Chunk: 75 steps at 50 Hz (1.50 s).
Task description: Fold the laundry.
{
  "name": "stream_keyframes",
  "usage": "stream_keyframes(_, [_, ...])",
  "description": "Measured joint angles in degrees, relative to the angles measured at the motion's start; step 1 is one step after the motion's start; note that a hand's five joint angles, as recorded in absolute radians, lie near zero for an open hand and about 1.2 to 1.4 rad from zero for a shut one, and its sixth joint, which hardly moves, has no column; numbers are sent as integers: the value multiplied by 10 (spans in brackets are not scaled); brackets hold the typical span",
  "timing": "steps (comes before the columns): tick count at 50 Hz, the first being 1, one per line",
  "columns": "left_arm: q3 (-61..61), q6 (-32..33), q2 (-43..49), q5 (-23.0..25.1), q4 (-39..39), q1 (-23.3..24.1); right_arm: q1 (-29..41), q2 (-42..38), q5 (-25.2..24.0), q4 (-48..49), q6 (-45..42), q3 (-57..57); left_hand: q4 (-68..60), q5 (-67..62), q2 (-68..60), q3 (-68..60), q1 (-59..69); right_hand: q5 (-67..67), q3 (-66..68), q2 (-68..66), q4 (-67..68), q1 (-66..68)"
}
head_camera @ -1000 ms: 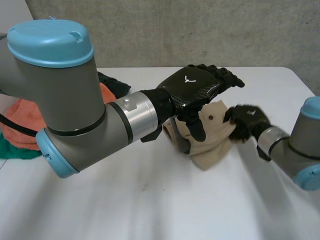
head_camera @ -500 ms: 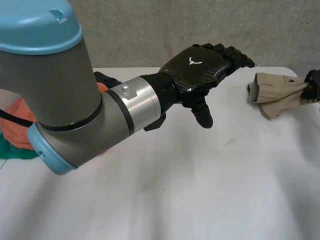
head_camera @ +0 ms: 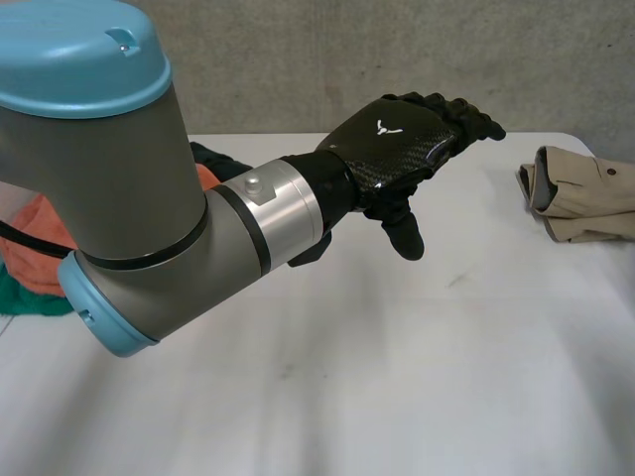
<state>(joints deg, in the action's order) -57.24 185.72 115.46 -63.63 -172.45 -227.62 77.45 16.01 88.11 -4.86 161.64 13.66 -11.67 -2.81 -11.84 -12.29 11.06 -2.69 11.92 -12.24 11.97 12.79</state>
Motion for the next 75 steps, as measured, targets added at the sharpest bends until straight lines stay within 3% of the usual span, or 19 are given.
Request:
stream_keyframes(6, [0, 0, -5, 0, 0, 0, 7, 84, -3, 39, -10, 112, 0, 0, 0, 0, 0, 1, 0, 0, 0, 0])
stream_keyframes(15, [3, 1, -14, -27, -4, -8, 14, 332, -61, 215, -11, 440, 0, 0, 0, 0, 0, 1, 0, 0, 0, 0])
stream_keyframes(19, [9, 6, -23, -115, -11, -36, 30, 448, -141, 284, -26, 600, 0, 0, 0, 0, 0, 2, 0, 0, 0, 0])
stream_keyframes(20, [9, 6, -23, -115, -11, -36, 30, 448, -141, 284, -26, 600, 0, 0, 0, 0, 0, 2, 0, 0, 0, 0])
stream_keyframes(24, [8, 42, -23, -229, -14, -98, 70, 538, -231, 264, -80, 717, 0, 0, 0, 0, 0, 2, 0, 0, 0, 0])
stream_keyframes(28, [-6, 140, 4, -302, -17, -169, 106, 582, -266, 191, -164, 781, 0, 0, 0, 0, 0, 2, 0, 0, 0, 0])
stream_keyframes(31, [-14, 228, 43, -323, -31, -216, 125, 593, -271, 142, -226, 806, 0, 0, 0, 0, 0, 2, 0, 0, 0, 0])
stream_keyframes(37, [-8, 337, 147, -294, -93, -298, 156, 591, -262, 93, -296, 832, 0, 0, 0, 0, 0, 2, 0, 0, 0, 0])
stream_keyframes(41, [12, 355, 217, -220, -141, -334, 166, 585, -253, 89, -303, 842, -11, -8, -13, -7, 17, 2, 0, 0, 0, 0])
stream_keyframes(44, [24, 354, 247, -175, -158, -345, 168, 583, -250, 91, -301, 846, -140, -123, -137, -132, 168, 2, 0, 0, 0, 0])
stream_keyframes(45, [32, 350, 260, -154, -165, -349, 167, 582, -249, 92, -300, 848, -328, -268, -325, -318, 368, 2, 0, 0, 0, 0])
stream_keyframes(46, [34, 348, 264, -147, -167, -350, 167, 581, -248, 93, -299, 849, -328, -268, -325, -318, 368, 2, 0, 0, 0, 0])
stream_keyframes(47, [37, 344, 268, -140, -169, -351, 166, 581, -248, 93, -298, 850, -436, -347, -444, -424, 449, 2, 0, 0, 0, 0])
stream_keyframes(48, [40, 338, 270, -134, -170, -350, 166, 581, -248, 94, -297, 851, -436, -347, -444, -424, 449, 2, 0, 0, 0, 0])
stream_keyframes(49, [42, 331, 267, -132, -171, -348, 165, 581, -248, 95, -296, 851, -553, -462, -549, -529, 486, 2, 0, 0, 0, 0])
stream_keyframes(56, [18, 235, 160, -170, -168, -301, 162, 593, -240, 98, -290, 844, -568, -510, -566, -552, 536, 2, 0, 0, 0, 0])
stream_keyframes(66, [-73, -10, -37, -197, -157, -148, 163, 648, -226, 98, -221, 825, -570, -519, -566, -557, 539, 2, 0, 0, 0, 0])
stream_keyframes(71, [-96, -83, -25, -197, -156, -73, 163, 663, -226, 98, -178, 818, -570, -519, -567, -557, 539, 2, 0, 0, 0, 0])
stream_keyframes(75, [-93, -119, 45, -198, -160, -17, 162, 666, -225, 99, -152, 813, -548, -510, -545, -538, 527, 2, 0, 0, 0, 0])
